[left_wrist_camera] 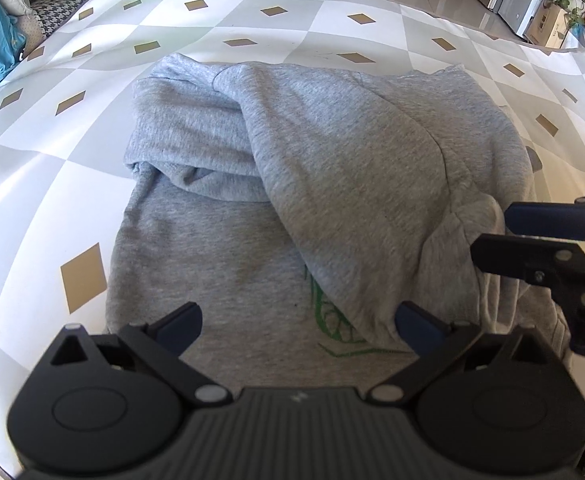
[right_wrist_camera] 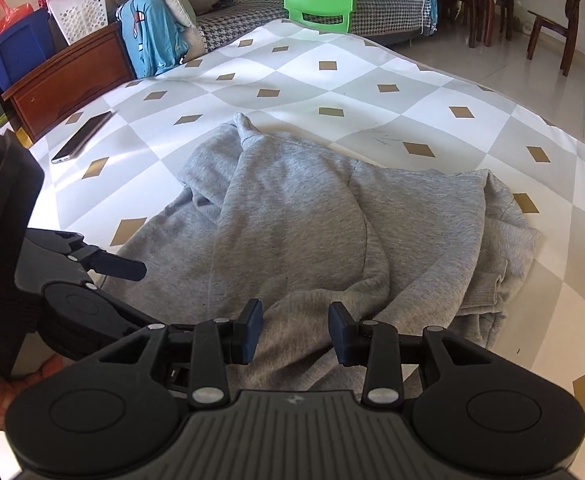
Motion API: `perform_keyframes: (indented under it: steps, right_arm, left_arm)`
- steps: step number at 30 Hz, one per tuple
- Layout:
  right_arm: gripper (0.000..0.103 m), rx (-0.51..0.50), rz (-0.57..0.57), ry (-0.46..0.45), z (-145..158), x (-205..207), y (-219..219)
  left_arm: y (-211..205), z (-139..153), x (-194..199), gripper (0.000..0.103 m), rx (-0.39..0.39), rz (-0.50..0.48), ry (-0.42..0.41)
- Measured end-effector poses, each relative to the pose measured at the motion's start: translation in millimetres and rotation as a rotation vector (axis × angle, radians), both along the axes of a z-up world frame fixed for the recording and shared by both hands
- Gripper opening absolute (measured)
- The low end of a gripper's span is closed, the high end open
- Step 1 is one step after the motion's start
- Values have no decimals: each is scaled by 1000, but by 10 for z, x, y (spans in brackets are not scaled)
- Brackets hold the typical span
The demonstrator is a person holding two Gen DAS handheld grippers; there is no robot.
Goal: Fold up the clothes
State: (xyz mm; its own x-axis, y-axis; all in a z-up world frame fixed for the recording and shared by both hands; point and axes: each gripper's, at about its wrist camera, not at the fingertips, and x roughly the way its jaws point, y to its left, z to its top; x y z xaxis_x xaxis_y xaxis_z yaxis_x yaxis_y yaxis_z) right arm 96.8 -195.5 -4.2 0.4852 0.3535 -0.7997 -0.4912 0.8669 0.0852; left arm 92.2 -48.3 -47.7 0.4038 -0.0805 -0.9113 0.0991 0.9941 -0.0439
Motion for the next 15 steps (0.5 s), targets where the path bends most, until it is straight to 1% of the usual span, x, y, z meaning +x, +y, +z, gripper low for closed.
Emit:
perform_keyframes:
  steps: [3,7,9,10,11,13,15]
  right_arm:
    - [36,-32,4,9,-89,16,52]
    - [35,-46,11,3,-142,-4,96]
    - [29,-57,20,-7,-161,-26,121]
    - [20,-64,32,-5,-179,-43,139]
    - [15,-71,43,-3,-196,-60,157]
    - [11,-78,70,3,-220,-108,184]
    - [10,-71,106,10,-221,-164,197]
  left_arm:
    - [53,-11,-11,103,22,16,5]
    - [145,3,9,103,1,49,11]
    - [182,21,16,103,-6,62,7]
    - [194,31,22,103,-7,67,3]
    - [205,41,27,103,-9,71,1]
    - [229,62,45,103,-14,80,-5]
    - [253,86,71,103,-23,94,-13]
